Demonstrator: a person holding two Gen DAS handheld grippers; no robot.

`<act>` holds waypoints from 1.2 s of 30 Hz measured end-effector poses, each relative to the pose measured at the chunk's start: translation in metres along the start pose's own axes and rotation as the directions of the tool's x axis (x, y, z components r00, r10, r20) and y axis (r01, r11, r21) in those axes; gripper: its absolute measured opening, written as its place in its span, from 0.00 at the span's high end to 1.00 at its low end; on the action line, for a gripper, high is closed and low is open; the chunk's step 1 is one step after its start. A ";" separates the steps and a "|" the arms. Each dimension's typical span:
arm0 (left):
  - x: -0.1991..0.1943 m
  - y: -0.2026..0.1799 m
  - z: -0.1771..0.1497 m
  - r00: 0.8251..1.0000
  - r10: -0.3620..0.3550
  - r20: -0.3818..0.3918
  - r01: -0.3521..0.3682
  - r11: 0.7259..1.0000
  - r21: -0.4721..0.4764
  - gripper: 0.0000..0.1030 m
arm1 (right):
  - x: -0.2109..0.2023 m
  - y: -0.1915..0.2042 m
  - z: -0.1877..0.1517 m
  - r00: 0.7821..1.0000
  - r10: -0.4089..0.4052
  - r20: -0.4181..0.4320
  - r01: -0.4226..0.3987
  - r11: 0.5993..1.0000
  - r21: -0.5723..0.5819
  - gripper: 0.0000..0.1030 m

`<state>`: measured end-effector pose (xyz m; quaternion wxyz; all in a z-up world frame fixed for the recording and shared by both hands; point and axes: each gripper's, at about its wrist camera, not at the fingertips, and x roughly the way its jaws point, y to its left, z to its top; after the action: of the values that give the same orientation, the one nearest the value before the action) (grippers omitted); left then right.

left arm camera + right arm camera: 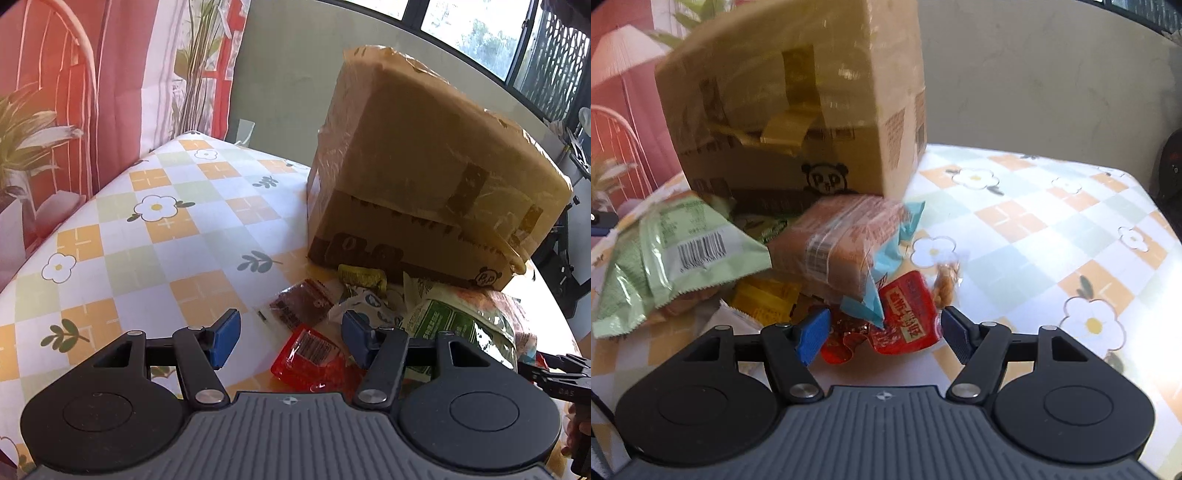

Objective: Organize snacks
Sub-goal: 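Return both tools to the pile and grasp a red candy with the right tool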

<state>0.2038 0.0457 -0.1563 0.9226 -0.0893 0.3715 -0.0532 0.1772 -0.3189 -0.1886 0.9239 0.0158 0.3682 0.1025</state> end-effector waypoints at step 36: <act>0.022 -0.011 -0.018 0.995 -0.014 -0.099 0.013 1.000 -0.006 0.39 | -0.016 0.001 -0.024 0.991 0.069 0.115 -0.073 0.997 0.032 0.82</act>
<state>0.2068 0.0292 -0.1821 0.9024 -0.0914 0.4165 -0.0629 0.1496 -0.3224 -0.1955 0.9388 0.0513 0.3159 0.1276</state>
